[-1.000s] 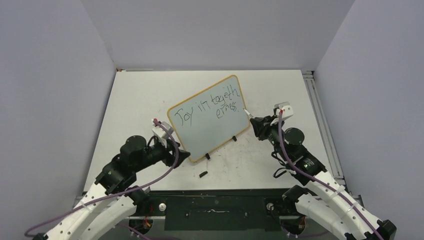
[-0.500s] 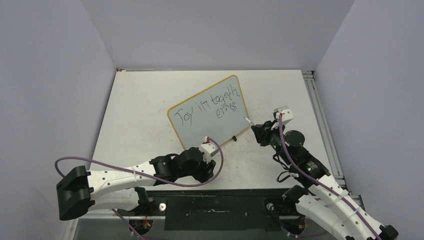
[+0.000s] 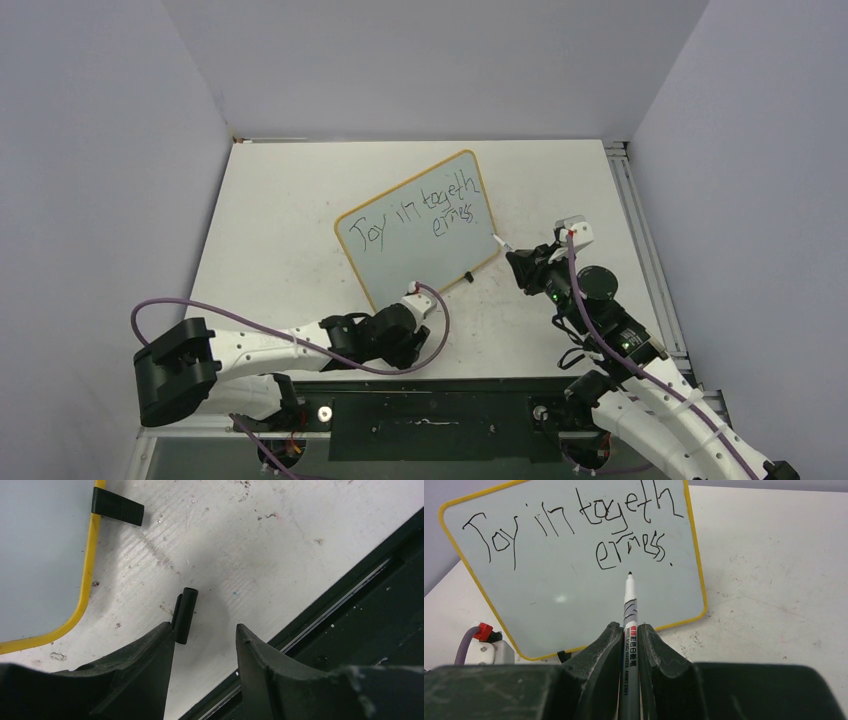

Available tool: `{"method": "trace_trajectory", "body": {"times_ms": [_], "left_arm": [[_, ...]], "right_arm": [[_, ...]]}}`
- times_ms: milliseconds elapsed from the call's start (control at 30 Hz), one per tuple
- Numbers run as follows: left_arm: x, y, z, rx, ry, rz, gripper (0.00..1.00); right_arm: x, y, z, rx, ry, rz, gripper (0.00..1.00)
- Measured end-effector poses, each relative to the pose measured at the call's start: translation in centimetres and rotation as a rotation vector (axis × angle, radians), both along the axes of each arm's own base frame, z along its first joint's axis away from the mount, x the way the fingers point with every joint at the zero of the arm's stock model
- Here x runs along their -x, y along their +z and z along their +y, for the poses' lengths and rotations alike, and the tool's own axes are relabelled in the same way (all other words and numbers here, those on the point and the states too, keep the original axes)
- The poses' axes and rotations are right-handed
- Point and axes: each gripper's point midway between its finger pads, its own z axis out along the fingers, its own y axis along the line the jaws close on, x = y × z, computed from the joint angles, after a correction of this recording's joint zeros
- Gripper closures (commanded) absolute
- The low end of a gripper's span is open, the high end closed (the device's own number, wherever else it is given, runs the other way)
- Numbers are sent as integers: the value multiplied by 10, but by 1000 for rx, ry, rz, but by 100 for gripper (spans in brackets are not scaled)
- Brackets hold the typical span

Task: Write a sentence on the whiteboard
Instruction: Close the whiteboard marker at the center of the board.

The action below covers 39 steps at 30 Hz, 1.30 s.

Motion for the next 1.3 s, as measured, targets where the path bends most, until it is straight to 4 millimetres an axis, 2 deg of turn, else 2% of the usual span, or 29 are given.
{"method": "trace_trajectory", "body": {"times_ms": [233,333,533,667,800,967,1100,1200,1267,1300], "left_arm": [[-3,-10,5,-41,27,-2,58],[-3,-19,9,-78,31,6,65],[-6,-20,4,-94,33,-14,70],[-6,-21,-2,-107,27,-28,80],[-7,-21,-7,-116,30,-38,100],[-3,-20,-15,-125,25,-41,100],[3,-19,-11,-157,11,-51,100],[3,-8,-3,-171,2,-76,100],[0,13,-4,-136,-11,-115,100],[-3,30,-6,-100,-27,-145,100]], "right_arm": [[0,0,0,-3,-1,1,95],[0,0,0,-4,-1,1,95],[0,0,0,-5,-1,3,95],[1,-4,0,-5,-2,12,95],[1,-5,0,-3,-2,16,95],[1,-6,0,-1,-2,19,95],[3,-10,1,10,9,38,95],[8,-9,5,22,44,68,95],[11,-2,10,22,79,80,95],[13,0,14,23,102,91,95]]}}
